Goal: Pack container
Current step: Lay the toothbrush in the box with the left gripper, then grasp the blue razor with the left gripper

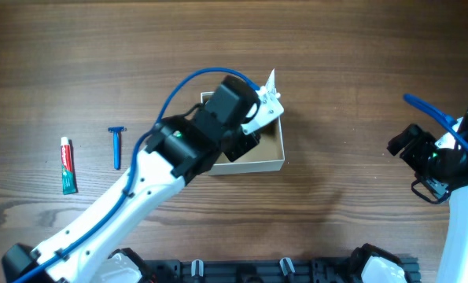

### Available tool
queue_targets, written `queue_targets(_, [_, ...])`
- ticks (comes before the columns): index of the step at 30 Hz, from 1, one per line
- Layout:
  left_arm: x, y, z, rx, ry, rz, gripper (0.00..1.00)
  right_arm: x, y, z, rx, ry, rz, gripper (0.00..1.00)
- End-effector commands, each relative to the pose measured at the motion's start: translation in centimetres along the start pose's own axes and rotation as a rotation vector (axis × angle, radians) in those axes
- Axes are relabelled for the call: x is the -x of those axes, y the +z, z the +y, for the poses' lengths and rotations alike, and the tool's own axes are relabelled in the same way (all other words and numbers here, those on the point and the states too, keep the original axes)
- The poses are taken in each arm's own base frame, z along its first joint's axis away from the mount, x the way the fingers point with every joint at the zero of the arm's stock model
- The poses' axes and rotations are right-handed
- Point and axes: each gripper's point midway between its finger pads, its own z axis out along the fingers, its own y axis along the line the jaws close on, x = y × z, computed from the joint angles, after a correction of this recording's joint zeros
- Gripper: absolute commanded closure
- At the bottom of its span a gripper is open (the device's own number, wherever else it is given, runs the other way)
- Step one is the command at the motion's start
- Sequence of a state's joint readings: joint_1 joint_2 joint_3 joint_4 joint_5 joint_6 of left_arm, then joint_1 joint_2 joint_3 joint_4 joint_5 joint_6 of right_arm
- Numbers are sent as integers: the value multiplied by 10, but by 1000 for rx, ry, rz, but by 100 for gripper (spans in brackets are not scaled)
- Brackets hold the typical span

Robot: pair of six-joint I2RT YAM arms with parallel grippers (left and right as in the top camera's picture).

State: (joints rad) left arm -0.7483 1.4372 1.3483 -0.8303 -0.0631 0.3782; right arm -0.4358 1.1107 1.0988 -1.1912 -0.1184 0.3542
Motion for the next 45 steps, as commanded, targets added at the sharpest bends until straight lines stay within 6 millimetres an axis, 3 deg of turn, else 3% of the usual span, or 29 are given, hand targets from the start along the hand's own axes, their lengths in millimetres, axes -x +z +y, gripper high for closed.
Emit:
queue_targets(1, [-5, 19, -17, -65, 83, 42, 96, -1, 3, 2, 15, -6, 17, 1])
queue_targets(9, [-30, 68, -29, -114, 94, 184, 96, 0, 3, 2, 15, -8, 16, 1])
queue_targets(17, [-53, 100, -35, -144, 87, 284, 94, 0, 3, 2, 15, -9, 16, 1])
queue_targets(18, [-55, 100, -35, -147, 87, 294, 82, 0, 3, 2, 15, -9, 16, 0])
queue_targets(19, [-56, 100, -35, -148, 87, 298, 58, 0, 3, 2, 15, -9, 16, 1])
queue_targets(20, [-56, 100, -35, -148, 87, 299, 46, 0, 3, 2, 15, -10, 15, 0])
queue_targets(23, [-58, 91, -23, -75, 63, 315, 43, 1, 3, 3, 17, -18, 10, 0])
queue_targets(25, [-56, 74, -9, 8, -8, 309, 42, 2, 3, 3, 19, -36, 5, 0])
queue_targets(29, [-52, 18, 32, 220, -225, 242, 41, 6, 3, 4, 23, -40, -10, 0])
queue_targets(31, [-60, -17, 58, 316, -378, 195, 29, 7, 3, 5, 25, -51, -15, 0])
queue_targets(34, [-92, -70, 118, 463, -713, 112, 14, 7, 3, 5, 26, -65, -16, 0])
queue_targets(36, [-125, -86, 154, 504, -944, 90, 12, 8, 3, 5, 26, -66, -17, 0])
queue_targets(37, [-137, -86, 162, 484, -1007, 94, 13, 8, 3, 5, 26, -66, -17, 0])
queue_targets(41, [-217, -62, 191, 459, -1240, 257, 10, 8, 3, 5, 26, -66, -17, 0])
queue_targets(45, [-280, -3, 182, 356, -1356, 491, 11, 8, 3, 5, 26, -65, -17, 0])
